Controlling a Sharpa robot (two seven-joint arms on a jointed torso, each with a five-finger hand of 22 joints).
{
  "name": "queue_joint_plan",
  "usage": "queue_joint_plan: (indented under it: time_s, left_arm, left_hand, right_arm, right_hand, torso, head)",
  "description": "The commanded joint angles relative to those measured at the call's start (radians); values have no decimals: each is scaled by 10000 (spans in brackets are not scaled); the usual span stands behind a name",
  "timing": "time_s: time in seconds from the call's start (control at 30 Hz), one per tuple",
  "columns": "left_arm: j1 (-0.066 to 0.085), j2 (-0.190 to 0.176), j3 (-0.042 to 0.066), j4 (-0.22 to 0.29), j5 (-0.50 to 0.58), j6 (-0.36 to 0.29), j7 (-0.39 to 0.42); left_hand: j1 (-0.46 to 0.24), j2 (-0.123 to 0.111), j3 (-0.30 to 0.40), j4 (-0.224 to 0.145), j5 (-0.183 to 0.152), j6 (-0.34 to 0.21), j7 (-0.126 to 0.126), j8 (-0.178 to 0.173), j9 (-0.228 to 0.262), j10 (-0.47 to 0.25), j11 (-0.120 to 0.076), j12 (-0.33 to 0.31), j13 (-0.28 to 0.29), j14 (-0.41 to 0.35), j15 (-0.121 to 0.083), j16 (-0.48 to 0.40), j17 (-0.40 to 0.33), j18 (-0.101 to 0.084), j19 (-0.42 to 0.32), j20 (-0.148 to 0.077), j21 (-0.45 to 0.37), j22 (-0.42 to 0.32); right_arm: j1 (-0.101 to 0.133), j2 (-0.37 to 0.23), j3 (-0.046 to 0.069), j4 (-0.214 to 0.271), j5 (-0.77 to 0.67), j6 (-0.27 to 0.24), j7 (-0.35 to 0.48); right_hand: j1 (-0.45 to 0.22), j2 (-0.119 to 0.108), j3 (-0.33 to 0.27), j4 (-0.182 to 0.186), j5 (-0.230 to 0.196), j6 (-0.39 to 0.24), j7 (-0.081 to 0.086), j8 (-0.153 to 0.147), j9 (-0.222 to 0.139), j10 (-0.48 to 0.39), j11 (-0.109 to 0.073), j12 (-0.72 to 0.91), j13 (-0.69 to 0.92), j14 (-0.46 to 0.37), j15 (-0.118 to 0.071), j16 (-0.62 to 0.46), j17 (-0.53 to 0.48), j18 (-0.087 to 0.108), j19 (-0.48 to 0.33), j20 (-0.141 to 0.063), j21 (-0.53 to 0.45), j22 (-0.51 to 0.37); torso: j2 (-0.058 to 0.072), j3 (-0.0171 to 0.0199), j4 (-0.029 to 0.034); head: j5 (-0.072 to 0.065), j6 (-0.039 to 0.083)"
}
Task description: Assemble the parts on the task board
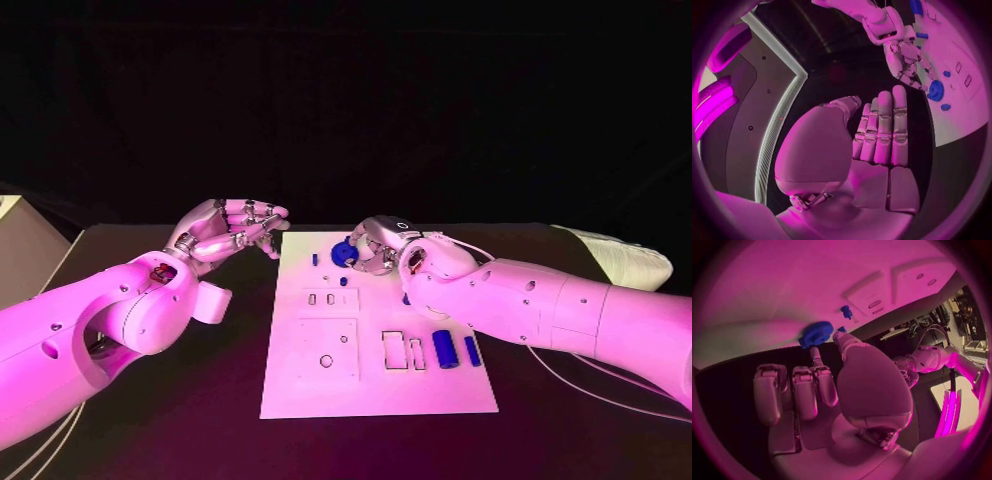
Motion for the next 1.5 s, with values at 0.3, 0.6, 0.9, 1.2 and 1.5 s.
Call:
queue_joint_plan:
  time_s: [0.3, 0.6, 0.9, 1.2, 1.5]
  left_arm:
    - [0, 43, 7, -2, -13, 156, 38]
    - [-1, 56, 7, -19, -14, 158, 35]
    - [-8, 27, 7, -25, -16, 153, 34]
    - [-23, -28, 7, -49, -15, 142, 39]
    - [-88, -38, 7, -149, -12, 134, 50]
  left_hand:
    - [84, -34, 56, 6, -19, -36, 15, -30, 14, -85, 12, -18, 17, -60, 19, 21, -16, 46, -88, 15, 38, 13]
    - [84, -34, 56, 6, -19, -36, 15, -30, 14, -85, 12, -18, 17, -60, 19, 21, -16, 46, -88, 15, 38, 13]
    - [84, -34, 56, 6, -19, -36, 15, -30, 14, -85, 12, -18, 17, -60, 19, 21, -16, 46, -88, 15, 38, 13]
    - [84, -34, 56, 6, -19, -36, 15, -30, 14, -85, 12, -18, 17, -60, 19, 21, -16, 46, -88, 15, 38, 13]
    - [84, -34, 56, 6, -19, -36, 15, -30, 14, -85, 12, -18, 17, -60, 19, 21, -16, 46, -88, 15, 38, 13]
  right_arm:
    - [-29, 357, -24, -552, 156, 855, 73]
    - [-46, 392, -45, -602, 70, 1350, -157]
    - [-54, -198, -38, 173, -210, 116, -172]
    - [77, -1572, 94, 1480, 1278, -1849, 1227]
    - [352, -3047, 132, 1801, 3319, -766, 2939]
  right_hand:
    - [108, 19, 124, 21, 48, 24, -16, -81, -33, 249, -11, 46, 1838, 1007, 17, 35, 2393, -157, 602, -9, 23, 1442]
    - [46, 12, 142, 61, 32, -23, -17, -124, -51, 223, -12, 26, 1815, 1004, 15, 32, 2382, -151, 592, -12, 5, 1419]
    - [3, -34, 209, 59, 217, 61, -19, -115, -50, 285, -15, 75, 1873, 1000, 10, 27, 2366, -154, 598, -18, 15, 1435]
    - [236, -105, 420, -89, 59, 157, -11, -127, -60, 232, -16, 29, 1820, 996, 8, 22, 2351, -153, 594, -23, 7, 1432]
    - [972, -356, 986, -667, -406, 281, 8, -184, -98, 110, -2, -76, 1706, 986, 23, 9, 2313, -155, 583, -5, 6, 1454]
  torso:
    - [3, -9, -8]
    - [-7, 8, -29]
    - [-11, 23, -43]
    - [-16, 44, -101]
    - [-45, 121, -231]
  head:
    - [33, -61]
    - [65, -77]
    - [103, -65]
    - [117, 25]
    - [77, 98]
